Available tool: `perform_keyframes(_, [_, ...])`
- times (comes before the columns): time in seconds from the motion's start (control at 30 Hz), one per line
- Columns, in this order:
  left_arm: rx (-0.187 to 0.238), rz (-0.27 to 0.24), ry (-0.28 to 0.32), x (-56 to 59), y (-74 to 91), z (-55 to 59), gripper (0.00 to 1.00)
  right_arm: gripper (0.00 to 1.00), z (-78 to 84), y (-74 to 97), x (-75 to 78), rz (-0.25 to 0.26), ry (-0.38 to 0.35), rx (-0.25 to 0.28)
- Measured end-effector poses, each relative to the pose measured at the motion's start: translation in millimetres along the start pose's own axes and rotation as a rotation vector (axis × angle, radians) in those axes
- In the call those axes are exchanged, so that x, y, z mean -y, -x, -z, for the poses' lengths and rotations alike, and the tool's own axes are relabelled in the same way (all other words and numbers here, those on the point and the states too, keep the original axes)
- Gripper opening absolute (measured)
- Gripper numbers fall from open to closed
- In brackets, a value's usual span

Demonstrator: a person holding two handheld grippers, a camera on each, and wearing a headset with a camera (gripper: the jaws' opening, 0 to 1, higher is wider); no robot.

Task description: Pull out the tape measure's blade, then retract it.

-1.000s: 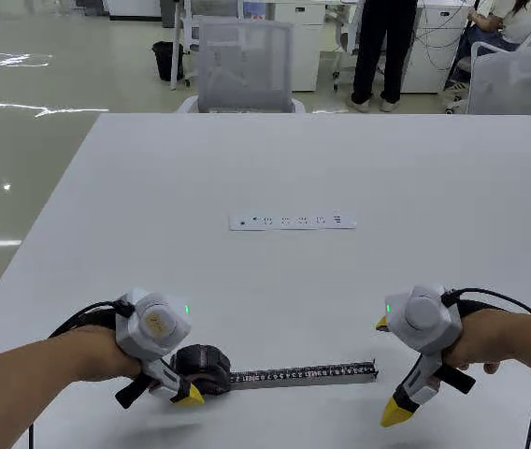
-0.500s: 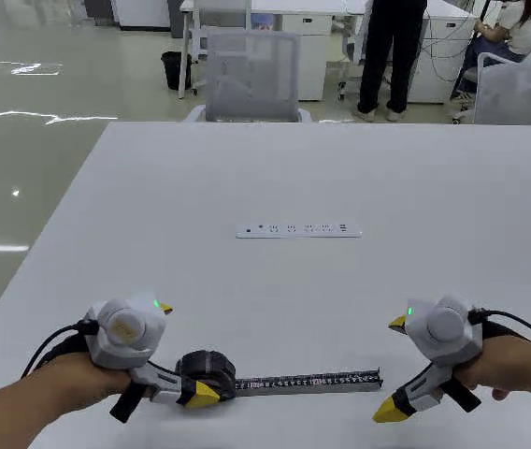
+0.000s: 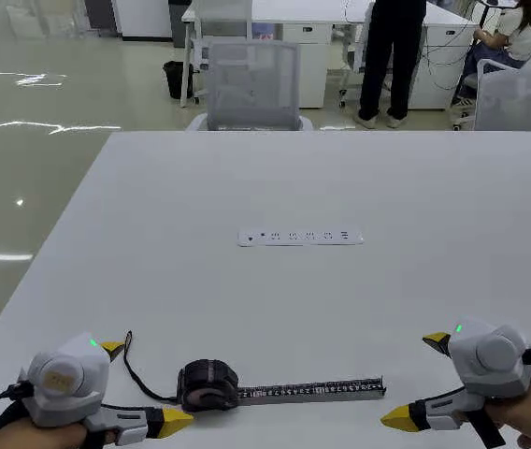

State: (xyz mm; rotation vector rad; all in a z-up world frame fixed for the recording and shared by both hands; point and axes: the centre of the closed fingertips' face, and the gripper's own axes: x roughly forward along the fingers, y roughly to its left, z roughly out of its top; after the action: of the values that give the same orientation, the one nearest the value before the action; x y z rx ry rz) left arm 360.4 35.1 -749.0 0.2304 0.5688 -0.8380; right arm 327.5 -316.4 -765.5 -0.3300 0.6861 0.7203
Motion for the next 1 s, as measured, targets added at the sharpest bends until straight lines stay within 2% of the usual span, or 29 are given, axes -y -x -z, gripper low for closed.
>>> perform_keyframes(0.1, [0.024,-0.008,0.016,1.7,6.6,1.1,0.99,1.00,3.6,7.2,-2.6,0.019,-0.015,0.011])
perform_keyframes(0.27, [0.026,-0.023,0.036,5.0,15.1,9.1,0.99,1.00,14.8,16.8,-7.1,0.050,-0.058,0.024])
perform_keyframes(0.43, [0.049,-0.044,0.059,6.1,26.8,15.8,0.99,1.00,27.7,29.6,-10.1,0.085,-0.105,0.049])
perform_keyframes(0.47, [0.063,-0.048,0.061,6.6,29.6,16.3,0.99,1.00,29.8,32.9,-10.2,0.105,-0.118,0.065])
perform_keyframes(0.5, [0.075,-0.050,0.061,7.1,31.4,16.2,0.99,1.00,31.8,34.5,-12.1,0.101,-0.113,0.068])
perform_keyframes(0.67, [0.074,-0.078,0.072,7.4,39.1,27.6,0.99,1.00,43.6,46.0,-15.8,0.134,-0.147,0.079])
perform_keyframes(0.77, [0.066,-0.105,0.060,7.7,45.5,33.2,0.99,1.00,49.4,51.3,-20.8,0.142,-0.134,0.071])
perform_keyframes(0.87, [0.084,-0.091,0.073,11.1,52.1,35.4,0.99,1.00,50.9,57.9,-26.1,0.147,-0.142,0.083])
perform_keyframes(1.0, [0.087,-0.086,0.084,12.9,58.6,37.9,0.99,1.00,55.3,62.0,-31.8,0.151,-0.144,0.089])
